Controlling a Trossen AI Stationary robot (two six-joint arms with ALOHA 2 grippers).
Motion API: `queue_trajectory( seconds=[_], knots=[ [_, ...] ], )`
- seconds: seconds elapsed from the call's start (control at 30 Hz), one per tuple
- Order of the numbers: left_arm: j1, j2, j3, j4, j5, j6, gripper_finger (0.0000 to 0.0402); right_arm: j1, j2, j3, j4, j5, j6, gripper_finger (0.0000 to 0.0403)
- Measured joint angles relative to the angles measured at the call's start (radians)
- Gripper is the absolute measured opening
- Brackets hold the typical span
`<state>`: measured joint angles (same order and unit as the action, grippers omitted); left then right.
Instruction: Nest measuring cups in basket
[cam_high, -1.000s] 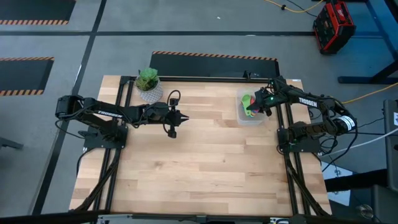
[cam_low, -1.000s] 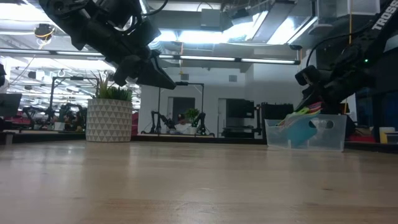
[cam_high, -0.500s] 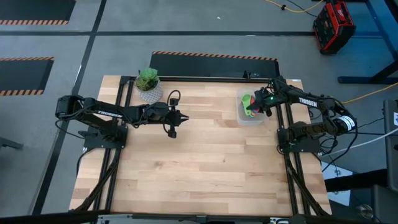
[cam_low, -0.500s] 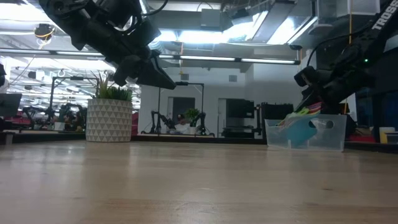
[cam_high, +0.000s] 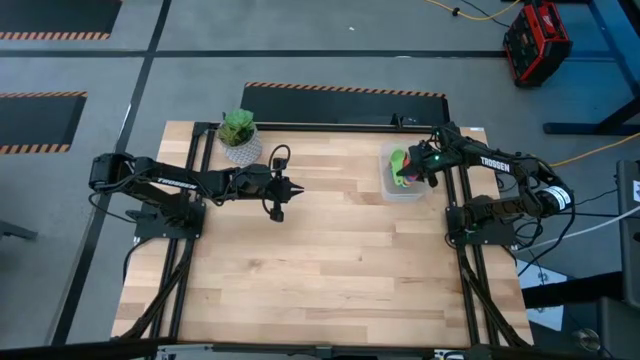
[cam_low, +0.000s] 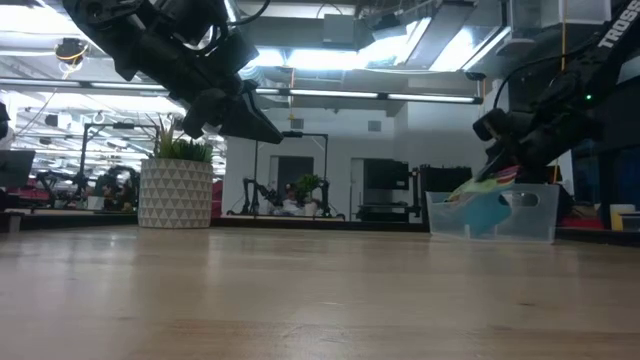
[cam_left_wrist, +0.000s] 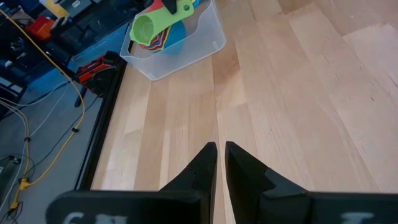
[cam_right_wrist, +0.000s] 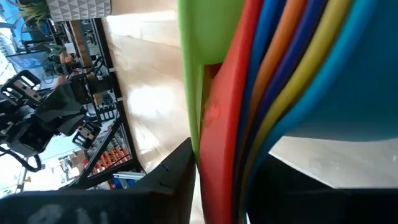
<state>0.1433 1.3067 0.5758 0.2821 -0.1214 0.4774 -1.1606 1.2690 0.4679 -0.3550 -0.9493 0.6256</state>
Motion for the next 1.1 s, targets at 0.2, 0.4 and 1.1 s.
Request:
queue_trajectory(
  seconds=[0.2, 0.4, 1.1],
  knots=[
    [0.000, 0.000, 0.000, 0.000, 0.000, 0.000, 0.0027, 0.000, 0.000, 0.000, 0.001, 0.006, -0.004, 0.0077],
    [0.000, 0.000, 0.000, 0.000, 0.000, 0.000, 0.0027, 0.000, 0.000, 0.000, 0.001, 0.006, -0.005, 0.0077],
    [0.000, 0.000, 0.000, 0.000, 0.000, 0.000, 0.0027, 0.000, 0.000, 0.000, 0.180, -0.100, 0.077, 0.0075]
  ],
)
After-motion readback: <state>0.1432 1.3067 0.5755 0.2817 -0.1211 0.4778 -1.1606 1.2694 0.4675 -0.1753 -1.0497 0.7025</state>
